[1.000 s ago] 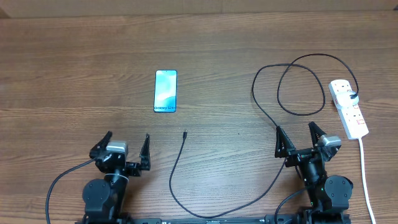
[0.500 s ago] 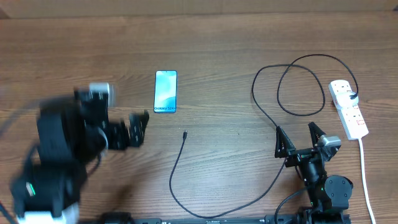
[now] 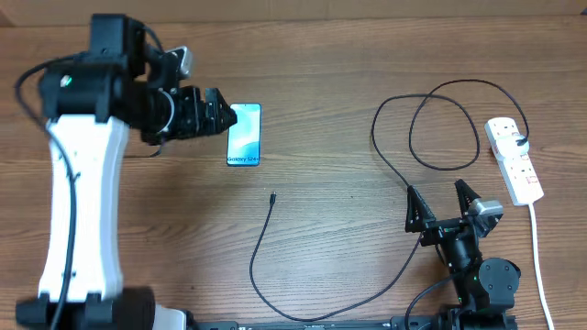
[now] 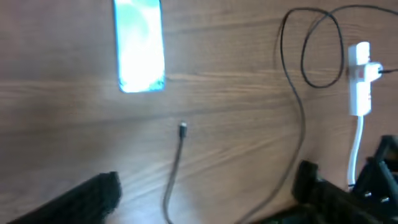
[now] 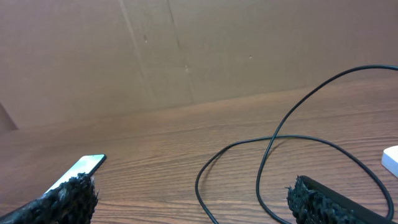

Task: Plug charger to phone and switch on socket
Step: 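Move the left gripper forward over the Galaxy phone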

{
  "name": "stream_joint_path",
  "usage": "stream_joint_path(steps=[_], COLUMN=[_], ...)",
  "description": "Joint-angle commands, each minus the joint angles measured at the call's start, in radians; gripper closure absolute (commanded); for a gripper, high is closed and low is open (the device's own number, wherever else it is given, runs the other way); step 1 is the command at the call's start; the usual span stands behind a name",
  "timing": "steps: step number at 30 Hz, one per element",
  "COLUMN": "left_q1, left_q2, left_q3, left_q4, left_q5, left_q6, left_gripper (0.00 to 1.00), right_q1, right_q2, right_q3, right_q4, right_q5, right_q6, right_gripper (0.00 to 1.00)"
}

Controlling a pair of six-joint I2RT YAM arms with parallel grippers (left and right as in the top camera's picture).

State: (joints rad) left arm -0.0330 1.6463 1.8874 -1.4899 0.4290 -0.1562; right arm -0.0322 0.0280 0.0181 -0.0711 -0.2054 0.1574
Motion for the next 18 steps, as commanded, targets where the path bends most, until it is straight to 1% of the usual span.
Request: stream_joint_path(steps=[1, 6, 13, 15, 18], left_q1=[-0.007, -0.015, -0.071, -0.090, -0.119], left_q2=[0.075, 0.167, 0.299, 0.332, 0.377], left_q3=[0.019, 0.005, 0.003, 0.003, 0.003], left_q4=[-0.003, 0.002, 0.006, 0.023, 0.044], left_q5=[0.093, 0.090, -0.025, -0.083, -0.216], left_q6=[-0.051, -0.051, -0.055, -0.086, -0.148], left_gripper=[0.96, 0.96, 0.96, 0.96, 0.96], right_q1=[-0.003, -0.003, -0.003, -0.003, -0.003], right_q2=[-0.004, -0.004, -0.004, -0.004, -0.004], right_q3=[-0.010, -0.010, -0.010, -0.010, -0.010], right_q4=[0.006, 0.006, 0.006, 0.006, 0.006], right_q5=[0.002, 0.002, 0.002, 0.002, 0.002], right_q6=[0.002, 0.002, 0.002, 0.002, 0.002], right_gripper=[0.00, 0.00, 0.00, 0.00, 0.00])
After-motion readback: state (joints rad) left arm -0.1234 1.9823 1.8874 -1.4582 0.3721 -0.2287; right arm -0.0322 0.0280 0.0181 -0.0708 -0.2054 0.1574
